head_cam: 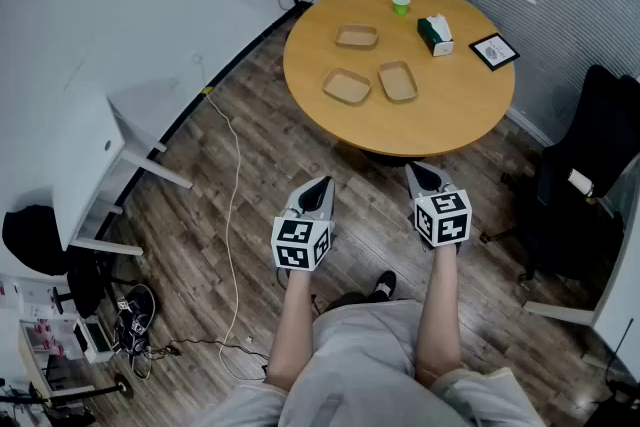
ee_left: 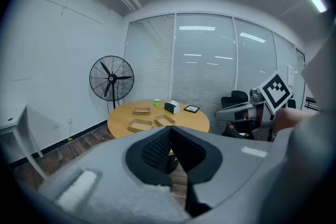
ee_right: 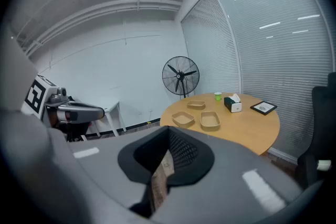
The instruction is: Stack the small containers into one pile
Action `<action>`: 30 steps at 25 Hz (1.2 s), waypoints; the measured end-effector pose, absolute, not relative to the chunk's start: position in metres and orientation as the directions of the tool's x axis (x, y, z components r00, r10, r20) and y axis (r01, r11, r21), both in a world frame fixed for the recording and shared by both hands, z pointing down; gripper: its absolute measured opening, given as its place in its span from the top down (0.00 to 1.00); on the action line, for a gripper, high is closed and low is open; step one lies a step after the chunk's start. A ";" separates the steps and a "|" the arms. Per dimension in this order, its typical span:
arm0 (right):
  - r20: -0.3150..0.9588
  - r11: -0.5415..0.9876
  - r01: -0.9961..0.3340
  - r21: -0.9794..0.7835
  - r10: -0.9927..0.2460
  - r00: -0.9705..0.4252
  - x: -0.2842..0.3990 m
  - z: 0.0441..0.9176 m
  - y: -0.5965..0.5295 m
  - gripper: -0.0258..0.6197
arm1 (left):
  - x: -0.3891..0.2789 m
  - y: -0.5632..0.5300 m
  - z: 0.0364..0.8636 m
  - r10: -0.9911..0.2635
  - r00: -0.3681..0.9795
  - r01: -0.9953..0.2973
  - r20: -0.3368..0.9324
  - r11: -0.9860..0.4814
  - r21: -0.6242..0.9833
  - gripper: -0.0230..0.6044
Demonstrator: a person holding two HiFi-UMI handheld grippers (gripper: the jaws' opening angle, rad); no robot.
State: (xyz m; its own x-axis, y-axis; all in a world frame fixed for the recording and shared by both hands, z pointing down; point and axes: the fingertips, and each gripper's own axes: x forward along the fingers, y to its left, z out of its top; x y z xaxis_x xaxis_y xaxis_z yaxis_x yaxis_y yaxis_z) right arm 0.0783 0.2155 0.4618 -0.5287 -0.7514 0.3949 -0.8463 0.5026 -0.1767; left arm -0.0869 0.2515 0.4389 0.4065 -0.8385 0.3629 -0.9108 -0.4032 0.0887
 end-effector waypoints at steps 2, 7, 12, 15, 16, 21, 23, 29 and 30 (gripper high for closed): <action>0.396 0.507 -0.845 -0.170 -0.751 -0.529 0.077 0.461 0.218 0.96 | -0.088 0.253 0.437 -0.841 0.409 -0.910 0.354 -0.402 0.099 0.96; 0.398 0.518 -0.842 -0.147 -0.749 -0.530 0.073 0.460 0.222 0.96 | -0.091 0.257 0.437 -0.839 0.422 -0.906 0.344 -0.406 0.120 0.96; 0.355 0.524 -0.831 -0.186 -0.753 -0.554 0.073 0.452 0.220 0.96 | -0.098 0.257 0.438 -0.846 0.413 -0.910 0.337 -0.399 0.113 0.96; 0.341 0.532 -0.825 -0.192 -0.752 -0.564 0.071 0.447 0.220 0.96 | -0.107 0.257 0.434 -0.854 0.402 -0.915 0.329 -0.387 0.115 0.96; 0.339 0.534 -0.824 -0.192 -0.752 -0.566 0.070 0.446 0.220 0.96 | -0.110 0.258 0.433 -0.857 0.399 -0.916 0.327 -0.383 0.116 0.96; 0.328 0.506 -0.832 -0.228 -0.765 -0.555 0.072 0.448 0.217 0.96 | -0.125 0.261 0.430 -0.869 0.379 -0.925 0.319 -0.360 0.118 0.96; 0.330 0.498 -0.833 -0.241 -0.765 -0.553 0.073 0.453 0.215 0.96 | -0.130 0.263 0.433 -0.871 0.371 -0.929 0.322 -0.351 0.120 0.96; 0.356 0.512 -0.823 -0.247 -0.742 -0.568 0.063 0.468 0.203 0.96 | -0.150 0.251 0.445 -0.876 0.357 -0.934 0.324 -0.325 0.148 0.96; 0.357 0.511 -0.823 -0.248 -0.742 -0.568 0.062 0.469 0.198 0.96 | -0.152 0.245 0.446 -0.877 0.358 -0.933 0.321 -0.326 0.151 0.96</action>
State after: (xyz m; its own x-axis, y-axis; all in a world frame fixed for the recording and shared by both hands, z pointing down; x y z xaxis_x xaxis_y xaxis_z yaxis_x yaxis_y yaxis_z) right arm 0.0615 0.1979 0.4686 -0.5678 -0.7419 0.3566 -0.8231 0.5109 -0.2479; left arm -0.1523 0.2451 0.4457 0.3581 -0.8766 0.3214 -0.9333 -0.3260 0.1506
